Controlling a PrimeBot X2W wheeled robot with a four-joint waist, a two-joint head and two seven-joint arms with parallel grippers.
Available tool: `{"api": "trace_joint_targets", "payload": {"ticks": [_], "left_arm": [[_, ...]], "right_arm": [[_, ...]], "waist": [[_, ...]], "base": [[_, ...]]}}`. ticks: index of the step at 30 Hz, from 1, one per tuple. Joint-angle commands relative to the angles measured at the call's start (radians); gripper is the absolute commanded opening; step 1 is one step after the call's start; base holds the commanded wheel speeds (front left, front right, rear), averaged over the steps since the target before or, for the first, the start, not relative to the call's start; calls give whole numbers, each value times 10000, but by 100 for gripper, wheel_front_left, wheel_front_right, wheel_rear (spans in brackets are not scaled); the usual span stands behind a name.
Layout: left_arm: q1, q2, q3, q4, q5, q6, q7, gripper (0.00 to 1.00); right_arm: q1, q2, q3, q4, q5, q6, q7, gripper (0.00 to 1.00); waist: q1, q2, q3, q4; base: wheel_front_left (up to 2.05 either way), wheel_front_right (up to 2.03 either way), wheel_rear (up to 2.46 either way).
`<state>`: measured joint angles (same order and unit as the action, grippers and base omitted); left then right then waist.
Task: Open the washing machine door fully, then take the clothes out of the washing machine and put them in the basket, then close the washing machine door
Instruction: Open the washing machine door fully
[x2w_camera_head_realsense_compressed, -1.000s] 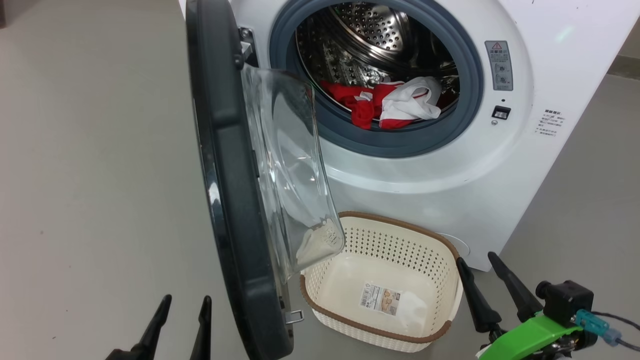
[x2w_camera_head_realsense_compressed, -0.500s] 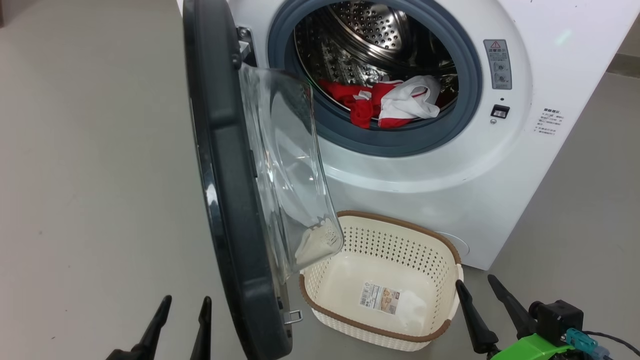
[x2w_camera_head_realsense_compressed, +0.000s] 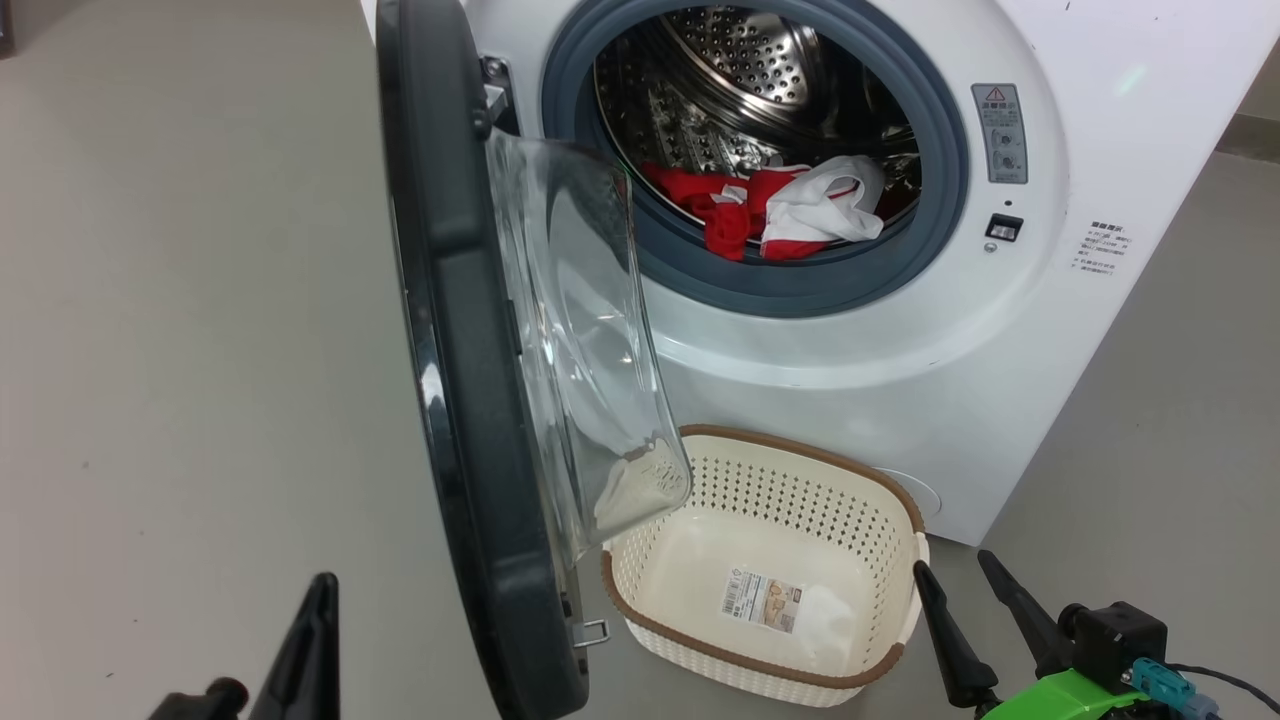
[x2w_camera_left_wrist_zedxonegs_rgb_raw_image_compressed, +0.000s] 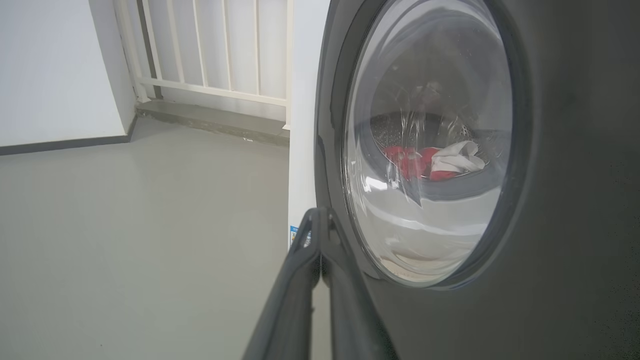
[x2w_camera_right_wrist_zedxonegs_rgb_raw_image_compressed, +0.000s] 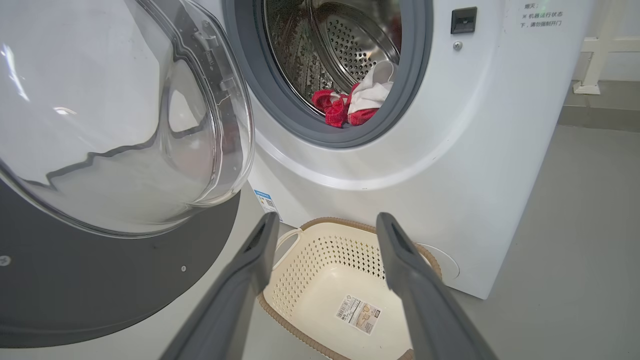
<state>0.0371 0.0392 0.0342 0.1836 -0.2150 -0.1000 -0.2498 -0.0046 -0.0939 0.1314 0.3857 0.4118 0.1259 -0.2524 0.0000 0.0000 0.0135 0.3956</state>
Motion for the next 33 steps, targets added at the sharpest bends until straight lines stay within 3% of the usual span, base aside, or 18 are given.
{"api": "trace_joint_targets", "payload": {"ticks": [1, 8, 16, 23, 27, 33], "left_arm": [[-445, 110, 443, -370, -127, 19, -120, 0], [-667, 110, 851, -1219, -567, -34, -120, 0], [-1026, 110, 532, -4076, -1115, 117, -120, 0], [-750, 110, -1210, -6084, -1054, 71, -120, 0], [-384, 110, -2875, -6011, -1015, -41, -120, 0], [-184, 110, -3983, -4973, -1437, -1, -120, 0]], "right_arm": [[-67, -53, 166, -232, -131, 48, -93, 100], [-53, -17, 139, -253, -186, 48, -93, 100], [-36, -35, 99, -258, -247, 48, -93, 100], [-59, -59, 117, -282, -325, 48, -93, 100], [-76, -74, 126, -275, -389, 48, -93, 100], [-93, -65, 162, -257, -442, 48, -93, 100]], "waist": [[0, 0, -11, 11], [0, 0, -30, 32], [0, 0, -49, 41], [0, 0, -18, -20], [0, 0, 0, -66], [0, 0, 13, -125]], "base": [[0, 0, 0], [0, 0, 0], [0, 0, 0], [0, 0, 0], [0, 0, 0], [0, 0, 0]]}}
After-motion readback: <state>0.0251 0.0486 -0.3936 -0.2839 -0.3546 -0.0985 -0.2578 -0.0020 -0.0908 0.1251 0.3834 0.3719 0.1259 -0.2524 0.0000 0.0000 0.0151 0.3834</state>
